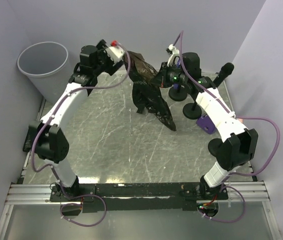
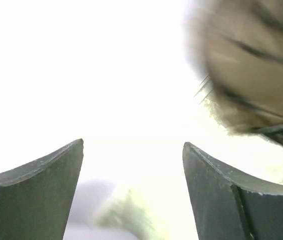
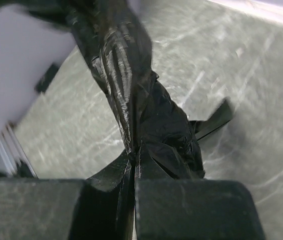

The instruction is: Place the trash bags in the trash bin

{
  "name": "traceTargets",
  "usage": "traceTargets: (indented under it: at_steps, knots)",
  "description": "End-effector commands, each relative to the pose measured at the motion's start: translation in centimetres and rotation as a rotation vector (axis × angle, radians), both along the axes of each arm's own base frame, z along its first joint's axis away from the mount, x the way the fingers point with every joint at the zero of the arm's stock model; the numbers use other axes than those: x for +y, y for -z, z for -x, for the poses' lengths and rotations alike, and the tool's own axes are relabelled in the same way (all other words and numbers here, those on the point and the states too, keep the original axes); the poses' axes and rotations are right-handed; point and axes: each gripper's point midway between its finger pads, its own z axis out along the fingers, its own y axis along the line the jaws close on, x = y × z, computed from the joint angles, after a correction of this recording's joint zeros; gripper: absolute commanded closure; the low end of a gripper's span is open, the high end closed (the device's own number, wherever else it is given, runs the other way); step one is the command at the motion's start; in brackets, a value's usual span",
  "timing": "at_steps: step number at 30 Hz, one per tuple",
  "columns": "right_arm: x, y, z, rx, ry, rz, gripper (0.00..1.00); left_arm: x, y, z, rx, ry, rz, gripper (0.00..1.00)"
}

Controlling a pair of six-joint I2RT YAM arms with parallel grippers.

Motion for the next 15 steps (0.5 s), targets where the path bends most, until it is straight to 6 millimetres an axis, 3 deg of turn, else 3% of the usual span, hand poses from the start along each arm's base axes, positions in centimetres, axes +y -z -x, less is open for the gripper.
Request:
traceTargets:
  at_steps: [1, 3, 5, 7, 11, 12, 15]
  knots:
    - [-1.6, -1.5, -1.5, 0.094, 0.253, -0.122, 1.00, 4.3, -10.6, 5.2, -0.021, -0.304, 0.525, 0.17]
    - [-1.9, -1.0, -2.1, 0.109, 0.290, -0.121, 1.00, 4.5, -9.2, 7.2, 0.089, -0.326, 0.606, 0.21]
    - [-2.1, -0.3, -2.8, 0.132, 0.329, -0.114, 1.00, 2.9, -6.4, 9.1, 0.261, -0.282, 0.684, 0.25]
    - [-2.3, 0.4, -3.2, 0.153, 0.358, -0.110, 1.00, 0.7, -4.3, 11.1, 0.410, -0.197, 0.757, 0.38]
    - [-2.6, 1.4, -3.8, 0.172, 0.400, -0.089, 1.00, -6.3, -0.4, 14.9, 0.731, 0.159, 0.871, 0.68]
    - [-2.7, 1.7, -3.9, 0.174, 0.410, -0.081, 1.00, -7.7, -0.2, 15.4, 0.793, 0.226, 0.910, 0.68]
    - [-2.9, 2.5, -4.0, 0.182, 0.424, -0.063, 1.00, -11.2, 1.5, 15.7, 0.921, 0.339, 0.906, 0.48]
